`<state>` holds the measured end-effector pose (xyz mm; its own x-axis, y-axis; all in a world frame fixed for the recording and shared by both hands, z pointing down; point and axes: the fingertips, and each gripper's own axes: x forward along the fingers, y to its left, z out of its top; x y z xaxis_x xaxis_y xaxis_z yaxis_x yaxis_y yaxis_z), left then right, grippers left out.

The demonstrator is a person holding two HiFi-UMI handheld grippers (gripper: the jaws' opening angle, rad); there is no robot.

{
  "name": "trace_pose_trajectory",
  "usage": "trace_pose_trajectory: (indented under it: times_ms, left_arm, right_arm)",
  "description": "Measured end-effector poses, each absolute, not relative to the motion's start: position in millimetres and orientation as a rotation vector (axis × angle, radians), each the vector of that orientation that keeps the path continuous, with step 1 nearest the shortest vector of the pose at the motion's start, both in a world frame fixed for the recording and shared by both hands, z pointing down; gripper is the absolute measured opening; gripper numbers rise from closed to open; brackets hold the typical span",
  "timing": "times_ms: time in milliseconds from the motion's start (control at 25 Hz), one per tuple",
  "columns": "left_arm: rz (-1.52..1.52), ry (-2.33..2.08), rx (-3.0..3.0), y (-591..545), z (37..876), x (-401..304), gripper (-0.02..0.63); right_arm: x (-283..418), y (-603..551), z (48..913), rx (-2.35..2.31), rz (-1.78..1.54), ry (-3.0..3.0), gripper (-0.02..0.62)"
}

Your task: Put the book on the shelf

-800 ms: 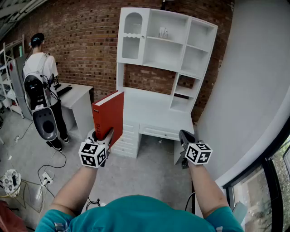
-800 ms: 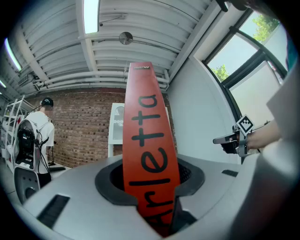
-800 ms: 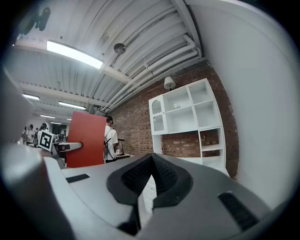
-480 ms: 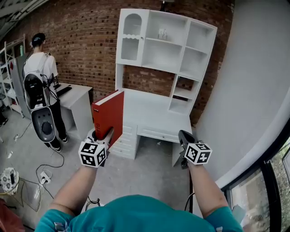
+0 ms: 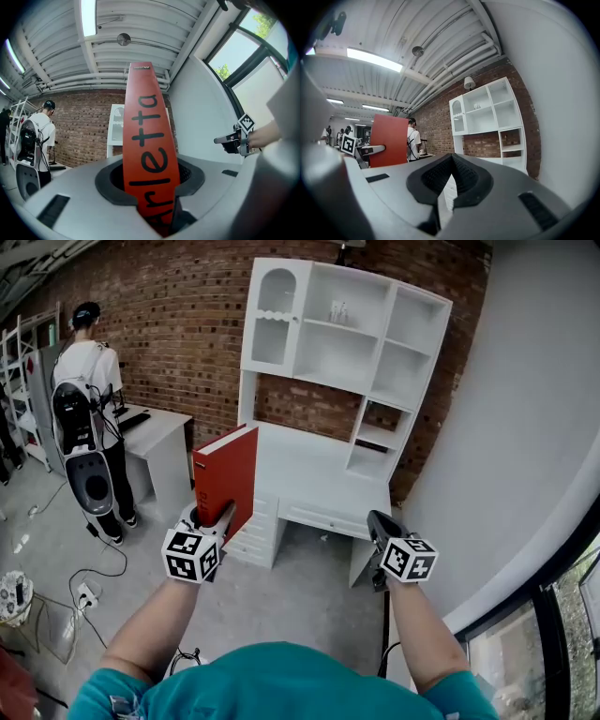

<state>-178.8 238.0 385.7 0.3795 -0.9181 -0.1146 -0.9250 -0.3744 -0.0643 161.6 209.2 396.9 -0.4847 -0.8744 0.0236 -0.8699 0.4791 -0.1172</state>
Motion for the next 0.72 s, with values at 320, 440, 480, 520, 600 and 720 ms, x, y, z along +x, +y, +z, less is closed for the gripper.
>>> trace_pose_trajectory:
  times_ms: [320,440,480,520,600,720]
  left_arm:
    - [0.139,1.712,-2.508,251.8,392.3,-137.1,0.176]
    - [0.138,1.718,-2.52,253.1,399.1,-122.7,0.176]
    - [0.131,1.717,-2.526,252.0,400.7,-118.5,0.176]
    - [0.123,1.715,-2.531,249.7,401.6,-114.9,0.176]
    - [0.109,1.708,-2.538,242.5,403.1,-110.9,0.176]
    - [0.104,1.698,-2.544,225.5,409.1,-112.9,0.176]
  right_arm:
    - [192.3,219.3,393.6,-1.518,-0.163,2.724,0.021]
    - [199.9,217.7,398.6,-1.502,-0.171,2.746,0.023]
    - [202.3,215.9,399.2,-1.499,-0.175,2.747,0.022]
    - [204.2,213.3,399.4,-1.497,-0.18,2.747,0.023]
    - [204.3,206.8,400.3,-1.494,-0.186,2.745,0.023]
    - [197.2,193.6,407.8,-1.491,-0.195,2.744,0.023]
